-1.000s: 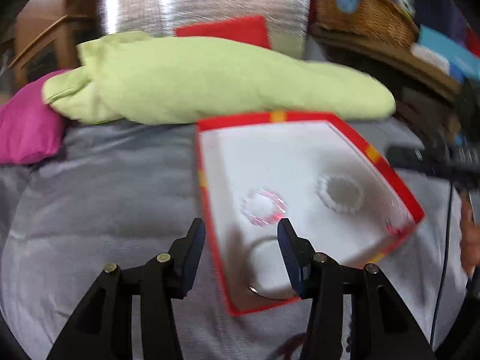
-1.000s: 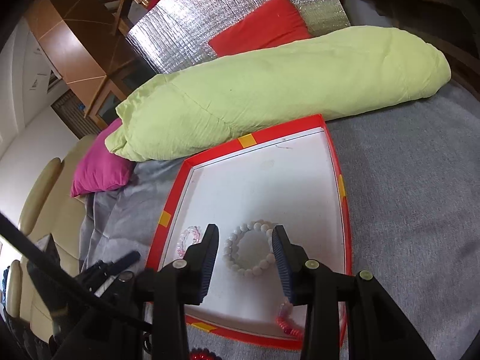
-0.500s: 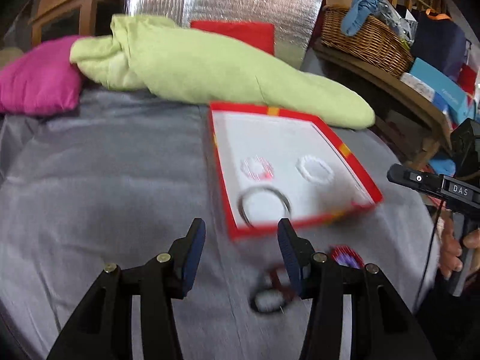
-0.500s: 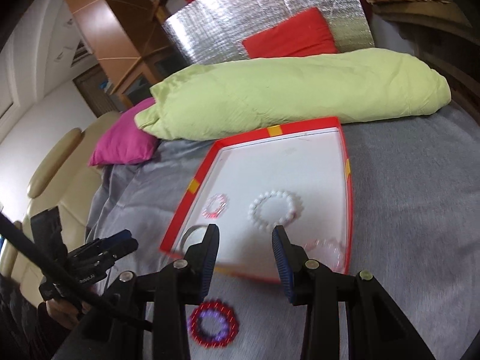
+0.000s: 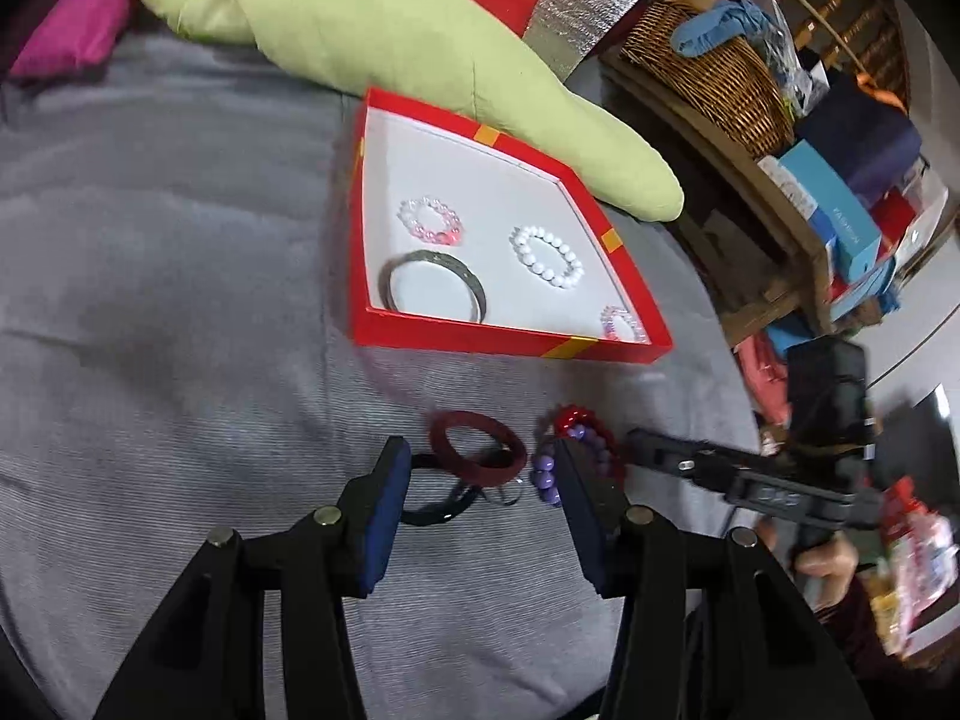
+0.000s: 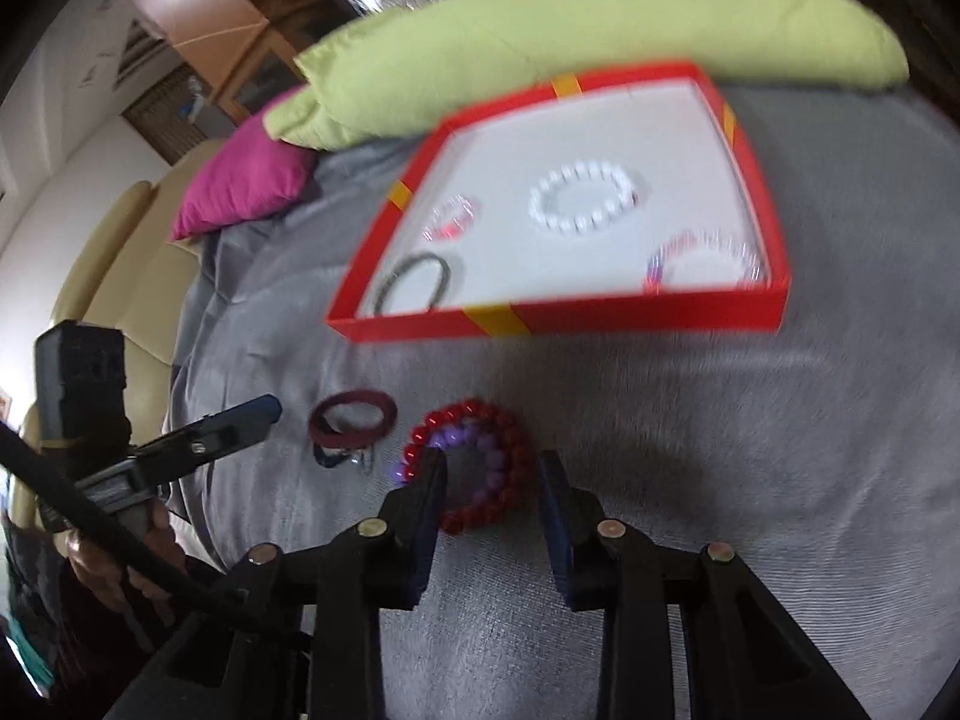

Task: Organize jewelry
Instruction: 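Grasp the red bead bracelet with the right gripper while the left gripper reaches the dark red hair tie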

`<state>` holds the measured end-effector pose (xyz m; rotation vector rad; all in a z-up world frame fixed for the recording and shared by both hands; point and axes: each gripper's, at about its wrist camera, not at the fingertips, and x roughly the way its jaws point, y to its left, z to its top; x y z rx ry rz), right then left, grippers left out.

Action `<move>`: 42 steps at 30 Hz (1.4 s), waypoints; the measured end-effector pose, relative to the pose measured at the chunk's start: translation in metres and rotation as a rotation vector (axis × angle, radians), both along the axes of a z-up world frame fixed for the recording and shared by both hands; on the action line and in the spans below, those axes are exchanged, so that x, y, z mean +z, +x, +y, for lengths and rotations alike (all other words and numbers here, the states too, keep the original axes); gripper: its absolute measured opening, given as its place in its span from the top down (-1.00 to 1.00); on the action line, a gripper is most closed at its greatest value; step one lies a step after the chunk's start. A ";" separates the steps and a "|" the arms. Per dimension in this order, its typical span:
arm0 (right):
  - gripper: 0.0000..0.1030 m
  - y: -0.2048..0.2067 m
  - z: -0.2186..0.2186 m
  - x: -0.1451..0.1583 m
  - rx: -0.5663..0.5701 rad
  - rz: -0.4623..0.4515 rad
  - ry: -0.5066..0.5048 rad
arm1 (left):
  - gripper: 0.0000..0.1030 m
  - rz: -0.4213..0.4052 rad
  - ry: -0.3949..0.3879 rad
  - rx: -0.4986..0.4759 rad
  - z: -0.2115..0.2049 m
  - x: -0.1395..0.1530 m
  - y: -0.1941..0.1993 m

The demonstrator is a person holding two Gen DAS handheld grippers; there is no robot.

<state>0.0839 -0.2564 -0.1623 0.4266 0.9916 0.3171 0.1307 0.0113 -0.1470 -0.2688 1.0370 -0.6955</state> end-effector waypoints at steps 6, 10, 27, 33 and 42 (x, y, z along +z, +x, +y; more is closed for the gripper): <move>0.75 0.012 -0.006 -0.020 -0.036 0.087 0.059 | 0.33 0.024 0.010 -0.030 -0.014 -0.005 0.006; 0.80 0.011 -0.003 -0.018 -0.024 0.076 0.034 | 0.65 0.020 0.074 -0.058 -0.025 -0.011 0.006; 0.80 -0.004 -0.035 0.022 -0.075 -0.082 0.133 | 0.82 -0.133 0.078 -0.047 -0.020 0.011 0.002; 0.80 -0.005 -0.041 0.022 -0.106 -0.090 0.120 | 0.04 -0.091 0.132 -0.026 -0.024 0.001 0.007; 0.80 -0.003 -0.050 0.014 -0.161 -0.058 0.077 | 0.04 -0.051 0.159 -0.081 -0.043 -0.013 0.008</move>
